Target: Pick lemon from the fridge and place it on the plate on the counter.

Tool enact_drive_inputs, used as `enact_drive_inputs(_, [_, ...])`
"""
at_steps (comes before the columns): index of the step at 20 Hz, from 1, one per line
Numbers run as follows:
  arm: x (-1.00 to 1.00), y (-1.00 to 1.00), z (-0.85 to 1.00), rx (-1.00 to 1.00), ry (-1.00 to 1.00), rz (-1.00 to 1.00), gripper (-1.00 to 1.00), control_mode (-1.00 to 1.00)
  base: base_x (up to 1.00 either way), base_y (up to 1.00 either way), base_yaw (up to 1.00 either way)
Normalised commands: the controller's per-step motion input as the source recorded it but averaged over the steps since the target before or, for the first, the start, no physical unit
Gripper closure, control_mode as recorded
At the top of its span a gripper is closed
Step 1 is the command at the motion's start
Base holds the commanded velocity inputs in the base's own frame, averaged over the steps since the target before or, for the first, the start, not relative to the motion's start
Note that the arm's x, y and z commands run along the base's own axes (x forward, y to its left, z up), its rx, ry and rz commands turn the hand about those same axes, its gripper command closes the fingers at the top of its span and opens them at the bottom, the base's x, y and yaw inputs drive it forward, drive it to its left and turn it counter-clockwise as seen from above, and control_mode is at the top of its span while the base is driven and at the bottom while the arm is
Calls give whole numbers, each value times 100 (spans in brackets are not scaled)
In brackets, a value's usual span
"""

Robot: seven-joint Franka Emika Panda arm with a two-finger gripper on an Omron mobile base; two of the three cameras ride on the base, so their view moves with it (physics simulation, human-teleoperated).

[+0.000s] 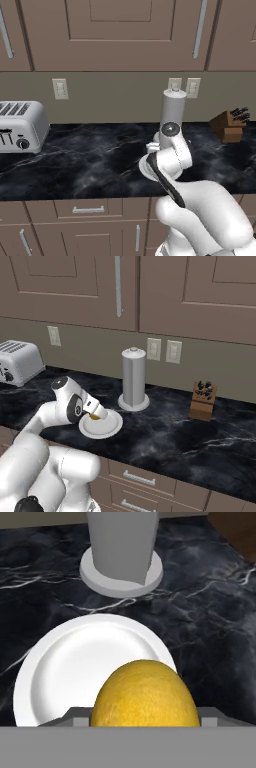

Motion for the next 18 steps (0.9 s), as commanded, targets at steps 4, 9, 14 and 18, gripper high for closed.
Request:
enact_drive_inputs(4, [12,0,-36,0,0,0,100,-100,0,0,0])
enact_drive_inputs(9, [2,0,-36,0,0,0,100,-100,0,0,0])
enact_drive_inputs(14, [14,0,-41,0,0,0,100,-100,0,0,0])
enact_drive_inputs(18, [13,0,-41,0,0,0,100,-100,0,0,0])
